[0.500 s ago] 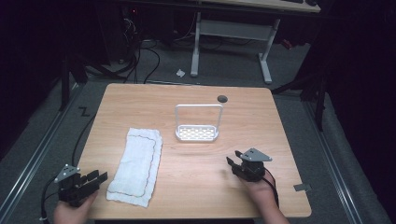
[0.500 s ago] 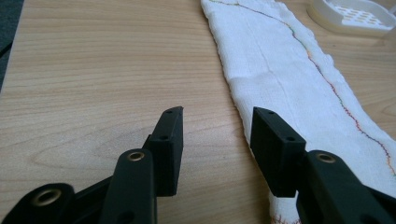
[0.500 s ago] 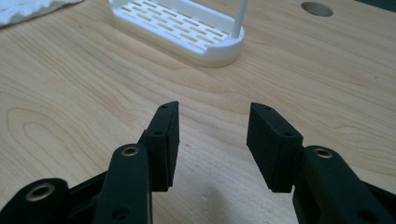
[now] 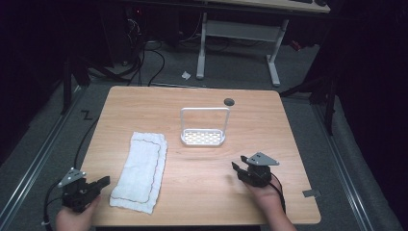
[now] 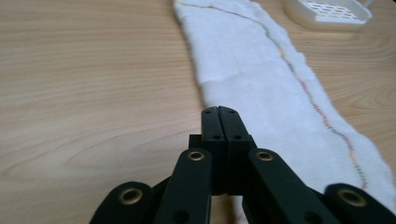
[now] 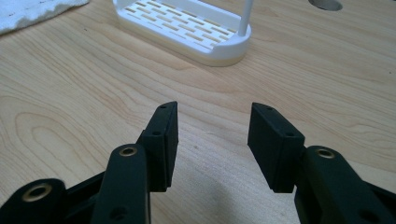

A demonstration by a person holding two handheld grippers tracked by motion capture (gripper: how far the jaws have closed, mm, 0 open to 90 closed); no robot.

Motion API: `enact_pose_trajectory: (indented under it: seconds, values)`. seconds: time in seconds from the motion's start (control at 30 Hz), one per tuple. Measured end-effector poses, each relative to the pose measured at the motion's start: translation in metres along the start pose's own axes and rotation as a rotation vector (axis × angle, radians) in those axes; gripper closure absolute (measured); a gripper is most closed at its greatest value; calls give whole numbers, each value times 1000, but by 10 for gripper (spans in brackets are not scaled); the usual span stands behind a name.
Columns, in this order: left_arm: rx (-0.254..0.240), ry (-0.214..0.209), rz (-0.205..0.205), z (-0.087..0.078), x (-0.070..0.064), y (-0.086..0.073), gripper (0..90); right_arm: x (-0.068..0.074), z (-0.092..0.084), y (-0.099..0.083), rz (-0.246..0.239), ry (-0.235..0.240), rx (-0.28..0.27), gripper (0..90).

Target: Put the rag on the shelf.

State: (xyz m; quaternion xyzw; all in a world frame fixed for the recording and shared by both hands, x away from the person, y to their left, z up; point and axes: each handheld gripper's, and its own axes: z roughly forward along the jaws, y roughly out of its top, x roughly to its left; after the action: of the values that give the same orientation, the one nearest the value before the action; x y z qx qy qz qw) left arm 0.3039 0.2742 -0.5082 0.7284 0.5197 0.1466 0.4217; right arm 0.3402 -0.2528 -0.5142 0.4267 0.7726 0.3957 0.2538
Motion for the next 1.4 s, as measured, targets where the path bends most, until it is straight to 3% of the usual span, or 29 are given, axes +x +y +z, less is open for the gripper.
enact_pose_trajectory:
  seconds: [0.03, 0.07, 0.13, 0.23, 0.33, 0.43, 0.5, 0.57, 0.6, 0.63, 0.7, 0.73, 0.8, 0.83, 0.87, 0.97, 1.03, 1.07, 1.1, 1.2, 1.33, 1.4]
  values:
    - [0, 0, 0, 0, 0, 0, 900, 0, 0, 0, 0, 0, 0, 531]
    - [44, 6, 56, 11, -12, 7, 900, 0, 1, 0, -2, 5, 3, 531]
    - [73, -15, 68, 25, -21, 13, 900, 0, 2, 0, -4, 11, 7, 530]
    - [105, -11, 96, 38, -30, 17, 900, 1, 2, 0, -5, 17, 10, 528]
    - [174, -1, 175, 60, -49, 12, 900, 2, 2, -1, -10, 22, 16, 525]
    - [186, -10, 193, 59, -53, 10, 900, 2, 3, -1, -15, 27, 17, 524]
    - [189, -71, 190, 54, -62, 1, 900, 3, 3, -1, -17, 30, 18, 524]
    - [193, -93, 193, 52, -67, -2, 900, 3, 3, -1, -19, 32, 18, 524]
    - [211, -123, 232, 49, -78, -6, 900, 4, 3, -1, -21, 34, 17, 526]
    - [211, -123, 232, 49, -78, -6, 900, 4, 3, -1, -21, 34, 17, 526]
    - [237, -198, 260, 50, -95, -11, 900, 4, 3, 0, -16, 36, 14, 527]
    - [237, -198, 260, 50, -95, -11, 900, 4, 3, 0, -16, 36, 14, 527]
    - [246, -277, 295, 55, -113, -14, 900, 5, 4, 0, -17, 40, 11, 529]
    - [246, -277, 295, 55, -113, -14, 900, 5, 4, 0, -17, 40, 11, 529]
    - [246, -312, 307, 60, -123, -15, 900, 6, 5, 1, -14, 45, 16, 533]
    - [244, -343, 315, 64, -131, -14, 900, 8, 7, 1, -17, 52, 18, 542]
    - [231, -347, 315, 64, -131, -13, 900, 9, 7, 1, -15, 56, 19, 548]
    - [185, -321, 304, 59, -124, -10, 881, 11, 7, 2, -15, 75, 22, 607]
    - [185, -321, 304, 59, -124, -10, 840, 11, 7, 2, -15, 75, 22, 607]
    - [109, -263, 222, 48, -99, -2, 827, 17, 8, 3, -17, 123, 29, 706]
    - [111, -202, 172, 43, -73, -4, 832, 37, 14, 11, -48, 200, 22, 868]
    - [121, -198, 152, 45, -68, -6, 832, 51, 20, 18, -82, 221, 30, 883]
